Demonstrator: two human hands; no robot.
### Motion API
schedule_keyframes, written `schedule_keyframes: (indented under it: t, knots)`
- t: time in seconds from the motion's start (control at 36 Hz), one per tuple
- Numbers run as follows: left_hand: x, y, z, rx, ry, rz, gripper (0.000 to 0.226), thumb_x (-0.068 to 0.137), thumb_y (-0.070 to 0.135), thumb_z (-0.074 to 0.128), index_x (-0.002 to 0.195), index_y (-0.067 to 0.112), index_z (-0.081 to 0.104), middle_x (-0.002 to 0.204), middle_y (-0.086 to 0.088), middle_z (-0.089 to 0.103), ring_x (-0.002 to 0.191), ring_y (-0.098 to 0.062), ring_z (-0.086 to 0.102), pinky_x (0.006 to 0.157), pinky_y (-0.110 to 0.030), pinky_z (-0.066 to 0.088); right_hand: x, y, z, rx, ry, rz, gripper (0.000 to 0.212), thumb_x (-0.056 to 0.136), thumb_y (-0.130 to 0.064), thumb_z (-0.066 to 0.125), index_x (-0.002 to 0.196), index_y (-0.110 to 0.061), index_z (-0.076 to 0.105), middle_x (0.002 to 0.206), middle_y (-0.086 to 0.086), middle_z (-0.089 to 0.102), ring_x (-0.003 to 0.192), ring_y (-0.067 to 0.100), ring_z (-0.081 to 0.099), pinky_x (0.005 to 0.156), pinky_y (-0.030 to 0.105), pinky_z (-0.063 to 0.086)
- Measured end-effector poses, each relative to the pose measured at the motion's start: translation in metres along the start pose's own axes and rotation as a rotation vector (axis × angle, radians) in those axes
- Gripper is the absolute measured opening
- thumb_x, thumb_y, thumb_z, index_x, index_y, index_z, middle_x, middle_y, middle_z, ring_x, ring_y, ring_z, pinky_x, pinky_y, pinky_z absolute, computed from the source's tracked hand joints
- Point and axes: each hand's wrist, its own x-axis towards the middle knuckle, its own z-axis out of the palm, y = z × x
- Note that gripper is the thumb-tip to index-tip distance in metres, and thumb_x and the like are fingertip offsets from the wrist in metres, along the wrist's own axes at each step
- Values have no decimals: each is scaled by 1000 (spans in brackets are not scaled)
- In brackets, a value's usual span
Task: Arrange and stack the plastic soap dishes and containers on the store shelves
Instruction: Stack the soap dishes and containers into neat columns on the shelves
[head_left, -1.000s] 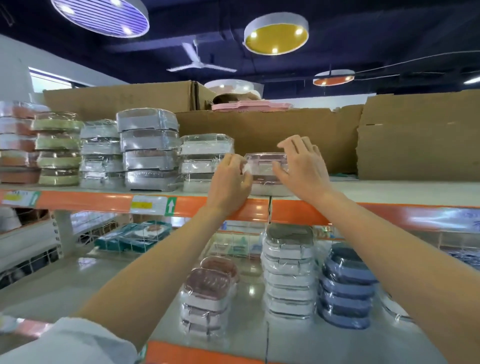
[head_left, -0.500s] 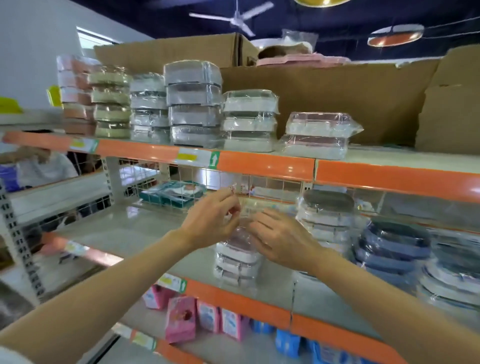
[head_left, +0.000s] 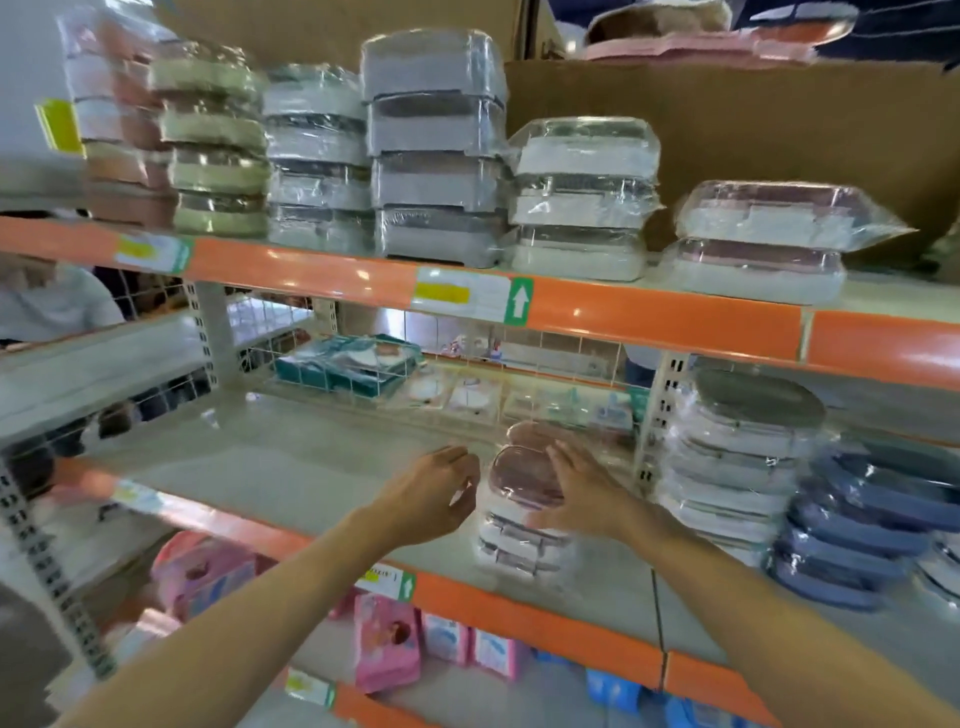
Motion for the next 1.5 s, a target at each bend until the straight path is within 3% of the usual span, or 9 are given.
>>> schedule_keyframes:
  t: [0.25,0.53,0.67,0.78,0.83,0.94,1.11,1.33,1.5]
  knots:
    - [8,-29,5,-133,-46,0,10,84,11,55,77,7,61,77,-5,60,69,-20,55,64,-13,30,18,-7,5,50,-27,131,117,71,-58,73,151,-8,5,159,10,6,146,26,8,117,38,18]
    - [42,-28,18,-185,-93,16,14,87,8,47,84,5,61,86,-10,60,72,-29,58,67,-41,51,-19,-8,-8,59,123,149,110,70,-57,74,150,-10,14,154,6,14,142,23,14,116,37,19]
    - [62,-11,31,-164,-169,103,37,81,-4,55,117,-1,60,114,-16,63,99,-33,62,83,-34,51,-46,-2,-14,53,179,162,105,69,-57,75,147,-11,22,147,5,24,137,22,20,114,36,24]
    - [69,7,41,-16,-180,189,27,86,25,58,104,12,72,120,-3,63,113,-16,59,94,-22,47,-73,1,-17,-6,161,207,102,73,-56,72,147,-11,17,147,5,21,134,22,20,112,34,25]
    - [74,0,61,95,-439,224,36,78,49,53,87,21,73,105,0,69,103,-13,63,86,-25,52,-85,3,-17,-19,146,244,104,74,-55,72,148,-11,15,149,4,18,136,22,17,113,33,22]
    - [82,-13,94,115,-783,117,119,57,85,49,148,13,25,153,-6,25,139,-27,27,112,-40,30,-109,10,-20,-26,147,287,103,73,-54,72,148,-11,16,148,4,19,137,20,17,113,30,20]
    - [70,16,77,181,-656,92,111,65,63,74,147,9,22,150,-10,27,136,-30,30,112,-37,26,-129,18,-25,11,142,328,111,70,-62,70,150,-12,11,154,6,12,142,23,11,117,36,17]
    - [48,34,57,29,-322,85,111,45,78,57,134,12,46,126,-7,48,118,-30,43,106,-38,35,-168,23,-33,70,208,273,107,69,-61,72,148,-12,19,151,5,21,140,23,18,116,37,22]
    - [33,76,23,-28,-262,31,92,56,75,66,135,34,43,145,9,35,137,-17,27,114,-37,26,-213,30,-42,179,302,183,98,69,-53,76,145,-15,27,140,0,30,131,17,27,109,28,27]
